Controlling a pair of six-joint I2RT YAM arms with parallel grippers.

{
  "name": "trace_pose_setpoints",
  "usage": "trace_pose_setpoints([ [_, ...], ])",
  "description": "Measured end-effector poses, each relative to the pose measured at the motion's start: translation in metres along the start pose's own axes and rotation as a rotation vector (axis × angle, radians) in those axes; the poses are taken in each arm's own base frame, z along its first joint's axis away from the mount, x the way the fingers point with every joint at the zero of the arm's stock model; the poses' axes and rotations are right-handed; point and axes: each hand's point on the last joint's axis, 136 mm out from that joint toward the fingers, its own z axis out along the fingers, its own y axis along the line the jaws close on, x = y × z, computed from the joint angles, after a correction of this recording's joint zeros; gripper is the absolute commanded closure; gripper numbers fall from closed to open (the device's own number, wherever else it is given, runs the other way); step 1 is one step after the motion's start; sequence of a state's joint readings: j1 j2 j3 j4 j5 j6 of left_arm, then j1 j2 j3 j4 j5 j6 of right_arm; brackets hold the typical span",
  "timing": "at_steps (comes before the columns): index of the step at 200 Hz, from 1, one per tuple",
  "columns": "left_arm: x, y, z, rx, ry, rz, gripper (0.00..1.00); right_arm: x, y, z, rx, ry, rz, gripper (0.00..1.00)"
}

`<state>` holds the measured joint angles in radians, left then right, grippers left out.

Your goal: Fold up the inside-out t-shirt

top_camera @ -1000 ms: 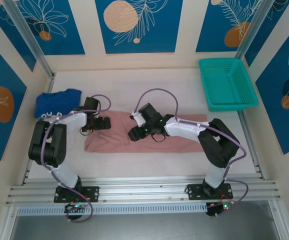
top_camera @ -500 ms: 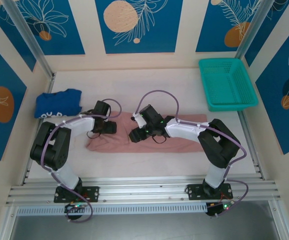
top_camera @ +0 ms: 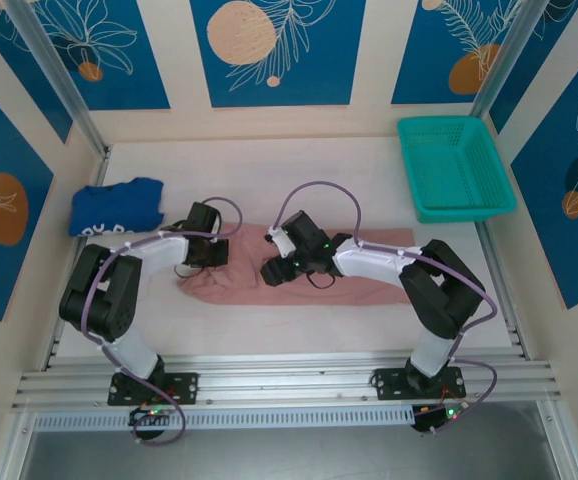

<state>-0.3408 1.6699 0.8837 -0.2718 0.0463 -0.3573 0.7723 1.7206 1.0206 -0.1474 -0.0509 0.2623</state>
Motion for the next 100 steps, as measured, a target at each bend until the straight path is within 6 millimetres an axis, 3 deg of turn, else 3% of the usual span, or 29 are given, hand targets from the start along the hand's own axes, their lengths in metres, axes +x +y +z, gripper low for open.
trace_pose_setpoints([
  [53,0.017,0.021,-0.019,-0.044,0.070,-0.049,1.00,-0.029,-0.029,-0.046,0.015,-0.125,0.100,0.44],
  [76,0.016,0.051,-0.037,-0.170,0.093,-0.086,1.00,-0.038,-0.050,-0.066,0.032,-0.169,0.168,0.44],
  [100,0.000,0.089,-0.062,-0.325,0.082,-0.102,1.00,-0.032,-0.077,-0.077,0.075,-0.158,0.271,0.44],
])
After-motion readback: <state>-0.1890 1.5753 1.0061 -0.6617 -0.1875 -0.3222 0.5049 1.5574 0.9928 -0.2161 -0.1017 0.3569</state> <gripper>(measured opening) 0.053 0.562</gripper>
